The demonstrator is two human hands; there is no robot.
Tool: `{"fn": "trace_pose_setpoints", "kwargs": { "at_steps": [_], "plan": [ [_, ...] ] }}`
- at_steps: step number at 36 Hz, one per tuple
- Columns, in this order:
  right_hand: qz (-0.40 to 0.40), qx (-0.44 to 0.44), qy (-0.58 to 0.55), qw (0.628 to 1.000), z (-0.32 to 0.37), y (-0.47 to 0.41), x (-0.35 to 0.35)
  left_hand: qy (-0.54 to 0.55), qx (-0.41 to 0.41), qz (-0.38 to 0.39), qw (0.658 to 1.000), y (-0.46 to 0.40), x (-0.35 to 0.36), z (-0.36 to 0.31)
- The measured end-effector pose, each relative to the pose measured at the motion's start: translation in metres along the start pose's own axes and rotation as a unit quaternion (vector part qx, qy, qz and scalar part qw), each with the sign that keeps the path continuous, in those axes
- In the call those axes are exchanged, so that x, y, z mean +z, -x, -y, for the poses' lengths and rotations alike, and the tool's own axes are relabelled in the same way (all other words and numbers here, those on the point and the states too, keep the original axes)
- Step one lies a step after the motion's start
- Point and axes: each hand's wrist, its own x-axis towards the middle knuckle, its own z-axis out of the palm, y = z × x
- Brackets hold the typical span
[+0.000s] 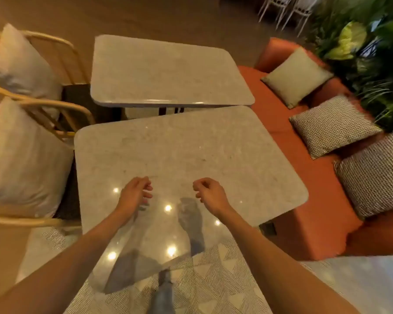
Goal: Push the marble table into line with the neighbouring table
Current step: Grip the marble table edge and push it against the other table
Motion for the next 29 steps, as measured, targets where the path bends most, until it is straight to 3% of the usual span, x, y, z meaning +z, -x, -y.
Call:
{"fn": "trace_pose_setpoints", "kwargs": {
  "at_steps": [2, 5, 8, 13, 17, 22, 29],
  "plan": [
    [0.049, -0.043, 0.153, 0.986, -0.006, -0.006, 0.008, -0.125, 0.059, -0.072, 0.988, 0.006, -0.012, 0.015],
    [0.140, -0.088, 0.321, 0.932, -0.031, -0.012, 0.030, -0.278, 0.110, -0.143, 0.944, 0.021, -0.033, 0.055],
    [0.174, -0.127, 0.418, 0.883, -0.060, -0.014, 0.057, -0.391, 0.127, -0.145, 0.900, 0.039, -0.046, 0.101],
    [0.223, -0.110, 0.469, 0.847, -0.108, -0.012, 0.087, -0.524, 0.113, -0.117, 0.836, 0.058, -0.035, 0.159],
    [0.175, -0.178, 0.516, 0.819, -0.150, -0.002, 0.095, -0.583, 0.082, -0.143, 0.796, 0.050, -0.009, 0.179],
    [0.107, -0.252, 0.495, 0.825, -0.179, -0.004, 0.099, -0.611, 0.098, -0.186, 0.763, 0.044, 0.002, 0.192],
    [0.038, -0.293, 0.491, 0.820, -0.196, -0.013, 0.107, -0.601, 0.131, -0.224, 0.756, 0.041, 0.005, 0.193]
  ]
}}
